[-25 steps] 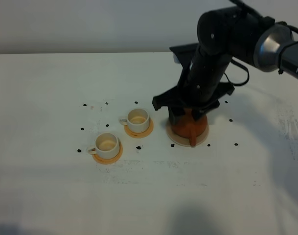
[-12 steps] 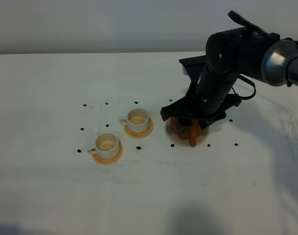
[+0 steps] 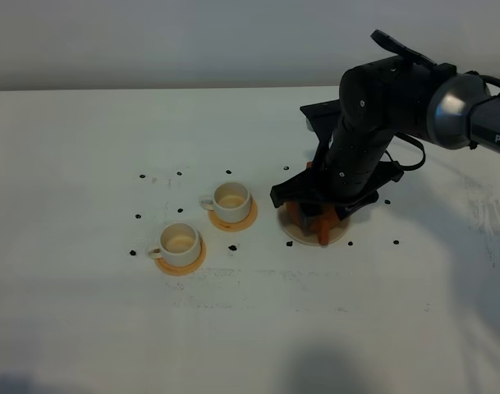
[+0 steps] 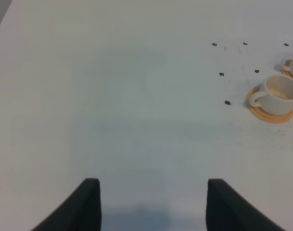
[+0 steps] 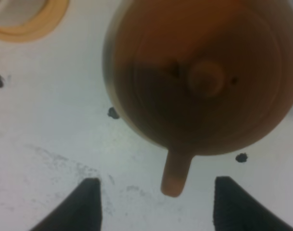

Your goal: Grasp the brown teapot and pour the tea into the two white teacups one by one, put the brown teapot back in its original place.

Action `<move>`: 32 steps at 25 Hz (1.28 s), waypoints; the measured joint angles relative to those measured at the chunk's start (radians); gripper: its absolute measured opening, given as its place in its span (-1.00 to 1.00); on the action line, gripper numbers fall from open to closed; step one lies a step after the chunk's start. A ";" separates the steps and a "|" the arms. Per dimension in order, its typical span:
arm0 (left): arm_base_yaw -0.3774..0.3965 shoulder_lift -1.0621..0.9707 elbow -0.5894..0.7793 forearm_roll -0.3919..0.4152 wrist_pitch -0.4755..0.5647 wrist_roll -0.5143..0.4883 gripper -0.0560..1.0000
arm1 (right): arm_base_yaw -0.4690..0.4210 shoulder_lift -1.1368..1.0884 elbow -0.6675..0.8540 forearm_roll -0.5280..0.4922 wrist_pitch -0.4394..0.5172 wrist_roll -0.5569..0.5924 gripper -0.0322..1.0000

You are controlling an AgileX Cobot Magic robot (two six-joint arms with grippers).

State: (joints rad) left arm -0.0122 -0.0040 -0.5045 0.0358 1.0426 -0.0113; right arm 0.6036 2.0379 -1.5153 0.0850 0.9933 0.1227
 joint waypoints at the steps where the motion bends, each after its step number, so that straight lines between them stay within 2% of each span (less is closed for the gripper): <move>1: 0.000 0.000 0.000 0.000 0.000 0.000 0.06 | 0.000 0.003 0.000 -0.001 0.000 0.000 0.02; 32: 0.000 0.000 0.000 0.000 0.000 0.000 0.06 | -0.027 0.051 0.000 -0.025 -0.032 0.022 0.02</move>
State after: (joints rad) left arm -0.0122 -0.0040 -0.5045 0.0358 1.0426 -0.0113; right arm 0.5761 2.0888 -1.5152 0.0599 0.9611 0.1448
